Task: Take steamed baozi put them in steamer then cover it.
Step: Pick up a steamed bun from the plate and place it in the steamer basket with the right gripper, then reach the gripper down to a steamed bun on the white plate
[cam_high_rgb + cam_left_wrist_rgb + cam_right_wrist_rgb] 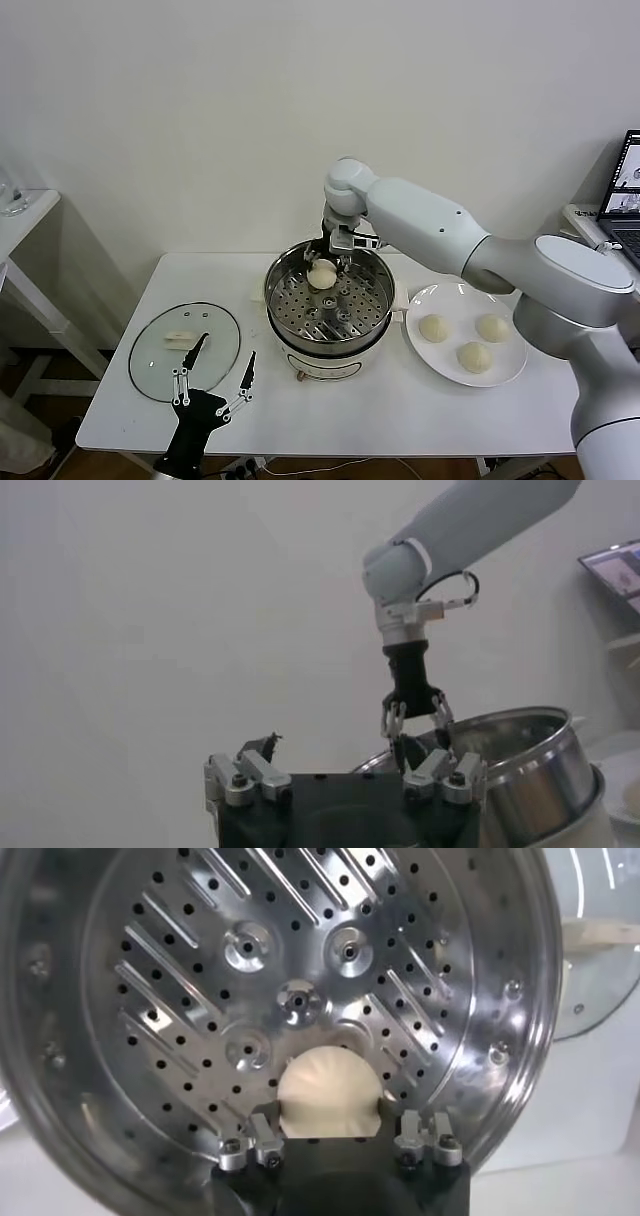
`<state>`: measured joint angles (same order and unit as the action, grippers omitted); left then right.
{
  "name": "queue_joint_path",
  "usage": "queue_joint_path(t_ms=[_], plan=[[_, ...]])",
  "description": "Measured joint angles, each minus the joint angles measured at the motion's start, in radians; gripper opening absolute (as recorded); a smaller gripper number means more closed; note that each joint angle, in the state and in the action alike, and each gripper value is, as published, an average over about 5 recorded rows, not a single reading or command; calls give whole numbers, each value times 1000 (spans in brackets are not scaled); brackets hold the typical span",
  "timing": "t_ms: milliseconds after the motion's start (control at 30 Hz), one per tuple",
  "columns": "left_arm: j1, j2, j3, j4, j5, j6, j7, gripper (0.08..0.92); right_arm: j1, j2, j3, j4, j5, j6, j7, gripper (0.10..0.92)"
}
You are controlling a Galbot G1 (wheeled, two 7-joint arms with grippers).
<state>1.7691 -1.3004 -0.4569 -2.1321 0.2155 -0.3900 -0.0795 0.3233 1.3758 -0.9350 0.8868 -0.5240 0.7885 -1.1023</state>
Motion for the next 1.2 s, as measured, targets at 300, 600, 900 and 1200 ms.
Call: queue_joint_path(t_ms=[300, 600, 900, 1200], plan=[[-4, -2, -1, 4, -1, 0, -2, 823, 11, -16, 1, 27, 19, -18, -11, 818], [-17, 5, 11, 5, -1, 6, -2, 823, 93, -190, -34, 176, 266, -227, -105, 823], [-31, 20, 23, 11, -1, 8, -3, 823, 171, -445, -147, 212, 574, -538, -154, 823], [-34, 20, 25, 6, -1, 16, -4, 823, 114, -579, -226, 179, 736, -709, -123, 823]])
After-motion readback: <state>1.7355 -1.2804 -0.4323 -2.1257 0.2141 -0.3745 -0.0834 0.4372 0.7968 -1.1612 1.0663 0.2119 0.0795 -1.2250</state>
